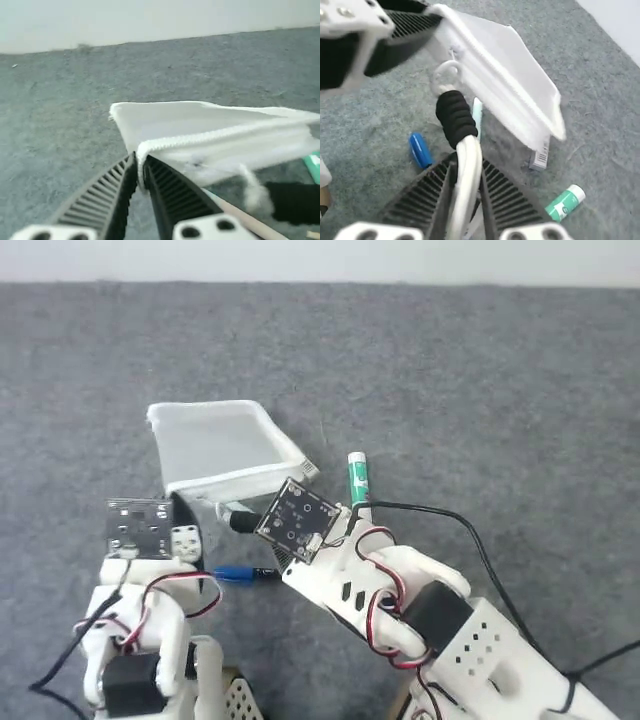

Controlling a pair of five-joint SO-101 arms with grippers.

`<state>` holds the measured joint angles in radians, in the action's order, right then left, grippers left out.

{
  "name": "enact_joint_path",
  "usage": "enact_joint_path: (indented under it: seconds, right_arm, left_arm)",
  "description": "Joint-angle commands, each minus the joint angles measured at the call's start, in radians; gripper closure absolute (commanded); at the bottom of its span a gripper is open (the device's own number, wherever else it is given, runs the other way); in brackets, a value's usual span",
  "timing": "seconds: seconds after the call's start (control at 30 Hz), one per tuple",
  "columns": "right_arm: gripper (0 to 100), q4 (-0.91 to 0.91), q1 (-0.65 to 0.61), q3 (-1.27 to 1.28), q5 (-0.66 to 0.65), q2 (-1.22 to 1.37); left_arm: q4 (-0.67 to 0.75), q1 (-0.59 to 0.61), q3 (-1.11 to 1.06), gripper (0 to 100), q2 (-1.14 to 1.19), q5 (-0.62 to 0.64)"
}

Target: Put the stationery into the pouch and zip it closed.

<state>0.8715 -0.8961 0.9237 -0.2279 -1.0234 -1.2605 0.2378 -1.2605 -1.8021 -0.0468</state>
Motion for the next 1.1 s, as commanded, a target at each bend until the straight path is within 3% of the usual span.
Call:
enact_joint_path:
  seconds: [0.0,0.33,1.07]
  right_arm:
    - [99.1,-0.002,0.102,-0.009,0.000,-0.027]
    - [99.1,0.048,0.125,-0.011,0.000,-0.031]
    - [99.1,0.059,0.390,-0.026,0.009,-0.038]
  left_arm:
    - [0.026,0.075,0.008,99,-0.018,0.034]
    - [0.026,0.078,0.007,99,-0.018,0.037]
    - [0.021,0.081,0.005,99,-0.018,0.038]
